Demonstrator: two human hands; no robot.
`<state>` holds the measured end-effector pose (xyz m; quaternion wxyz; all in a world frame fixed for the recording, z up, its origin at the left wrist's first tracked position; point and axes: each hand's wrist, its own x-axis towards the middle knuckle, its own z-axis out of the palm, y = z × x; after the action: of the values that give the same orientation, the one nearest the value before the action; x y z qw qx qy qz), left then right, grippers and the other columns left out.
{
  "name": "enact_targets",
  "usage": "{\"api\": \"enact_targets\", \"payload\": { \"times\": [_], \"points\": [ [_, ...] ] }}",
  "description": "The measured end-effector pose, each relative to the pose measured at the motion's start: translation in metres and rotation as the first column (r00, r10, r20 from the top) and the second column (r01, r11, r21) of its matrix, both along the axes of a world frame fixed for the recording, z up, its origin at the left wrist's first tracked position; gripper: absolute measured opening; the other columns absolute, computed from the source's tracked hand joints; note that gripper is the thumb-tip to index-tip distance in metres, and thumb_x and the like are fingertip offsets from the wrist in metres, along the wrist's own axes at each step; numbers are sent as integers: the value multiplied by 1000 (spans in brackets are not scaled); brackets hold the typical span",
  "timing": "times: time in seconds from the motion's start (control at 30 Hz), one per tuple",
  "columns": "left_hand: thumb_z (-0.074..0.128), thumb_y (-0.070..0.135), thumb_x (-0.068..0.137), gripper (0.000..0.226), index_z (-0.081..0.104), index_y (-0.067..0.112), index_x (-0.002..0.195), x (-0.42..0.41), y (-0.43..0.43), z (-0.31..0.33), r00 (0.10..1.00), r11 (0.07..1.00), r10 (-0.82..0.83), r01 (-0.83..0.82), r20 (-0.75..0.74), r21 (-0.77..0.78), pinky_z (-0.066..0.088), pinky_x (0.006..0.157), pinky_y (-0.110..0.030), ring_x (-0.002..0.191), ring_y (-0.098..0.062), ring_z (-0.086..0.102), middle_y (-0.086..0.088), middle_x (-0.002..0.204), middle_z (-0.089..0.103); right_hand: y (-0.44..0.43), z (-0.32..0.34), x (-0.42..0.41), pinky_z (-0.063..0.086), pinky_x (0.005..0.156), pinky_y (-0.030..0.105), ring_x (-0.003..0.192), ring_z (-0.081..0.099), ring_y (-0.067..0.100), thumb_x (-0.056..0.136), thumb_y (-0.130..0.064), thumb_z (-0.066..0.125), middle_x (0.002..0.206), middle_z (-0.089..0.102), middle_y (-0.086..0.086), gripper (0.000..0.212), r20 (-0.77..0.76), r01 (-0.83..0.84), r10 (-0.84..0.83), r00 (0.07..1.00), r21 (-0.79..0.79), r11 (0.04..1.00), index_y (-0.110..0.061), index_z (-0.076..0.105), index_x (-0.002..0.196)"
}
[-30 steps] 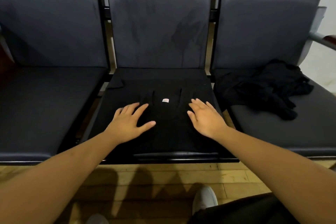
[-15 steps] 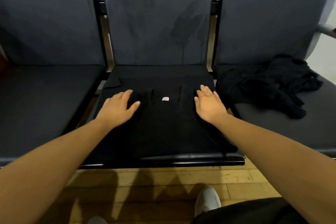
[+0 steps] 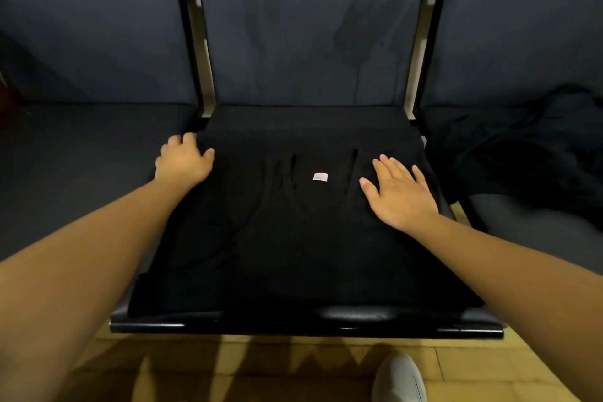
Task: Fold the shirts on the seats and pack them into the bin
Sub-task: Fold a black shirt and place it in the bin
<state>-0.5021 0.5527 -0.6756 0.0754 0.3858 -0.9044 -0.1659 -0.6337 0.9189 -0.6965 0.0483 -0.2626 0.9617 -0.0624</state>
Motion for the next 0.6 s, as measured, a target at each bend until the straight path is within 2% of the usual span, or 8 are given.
{"api": "enact_targets", "payload": {
  "times": [0.07, 0.17, 0.23, 0.33, 0.37, 0.43, 0.5, 0.6],
  "points": [
    [51, 45, 101, 63, 38, 10, 152, -13, 11, 4, 976, 976, -204, 197, -75, -90, 26, 120, -48, 149, -35, 26, -15, 163, 27, -7, 6, -11, 4, 126, 44, 155, 13, 16, 106, -51, 24, 166, 24, 3, 63, -43, 2, -6, 999, -96, 995, -15, 29, 157],
    [43, 54, 102, 66, 28, 23, 159, -32, 26, -1, 903, 905, -425, 426, 68, -9, 8, 126, -43, 156, -21, 7, -4, 169, 13, -19, 13, -35, 3, 126, 43, 155, 10, 16, 108, -47, 22, 167, 21, 4, 60, -40, 9, -14, 999, -129, 992, -13, 28, 157],
    [32, 63, 101, 69, 19, 31, 161, -35, 30, -10, 881, 902, -424, 432, 210, 10, 1, 126, -44, 156, -17, -1, 1, 170, 4, -19, 9, -47, -2, 126, 44, 156, 2, 13, 107, -49, 17, 169, 9, -1, 63, 29, 28, -27, 999, -59, 998, -15, 19, 160],
    [24, 68, 99, 70, 18, 33, 160, -34, 24, -17, 906, 919, -366, 387, 213, -71, 1, 126, -45, 156, -18, 0, 4, 170, 4, -16, 1, -56, -3, 126, 45, 156, 0, 11, 107, -51, 14, 169, 6, -4, 63, 43, 42, -41, 998, -21, 999, -18, 17, 161],
    [25, 67, 100, 70, 20, 32, 160, -35, 20, -17, 912, 924, -358, 377, 201, -66, 2, 126, -45, 156, -18, 2, 4, 170, 6, -16, 3, -58, 0, 125, 45, 156, 6, 14, 107, -49, 15, 169, 12, -2, 62, 53, 50, -47, 998, -53, 997, -17, 24, 159],
    [32, 61, 102, 68, 26, 25, 159, -41, 10, -14, 912, 919, -378, 391, 158, -56, 10, 126, -45, 155, -22, 13, 0, 168, 16, -17, 12, -69, 17, 123, 49, 148, 32, 27, 108, -41, 24, 158, 39, 10, 54, 8, 75, -75, 997, -154, 985, -10, 48, 144],
    [40, 51, 103, 62, 32, 20, 156, -50, -3, -8, 911, 911, -397, 406, 110, -73, 20, 124, -47, 152, -27, 24, -7, 165, 27, -20, 24, -91, 32, 115, 49, 134, 48, 38, 107, -32, 35, 144, 53, 18, 43, -61, 101, -117, 991, -216, 971, -7, 54, 137],
    [43, 42, 106, 60, 26, 20, 159, -64, -19, -2, 933, 941, -339, 339, 122, 25, 17, 125, -46, 154, -25, 16, -7, 166, 22, -21, 37, -119, 20, 123, 46, 151, 25, 32, 109, -31, 38, 164, 27, 12, 53, 159, 129, -102, 982, -173, 976, -13, 29, 157]
  ]
}}
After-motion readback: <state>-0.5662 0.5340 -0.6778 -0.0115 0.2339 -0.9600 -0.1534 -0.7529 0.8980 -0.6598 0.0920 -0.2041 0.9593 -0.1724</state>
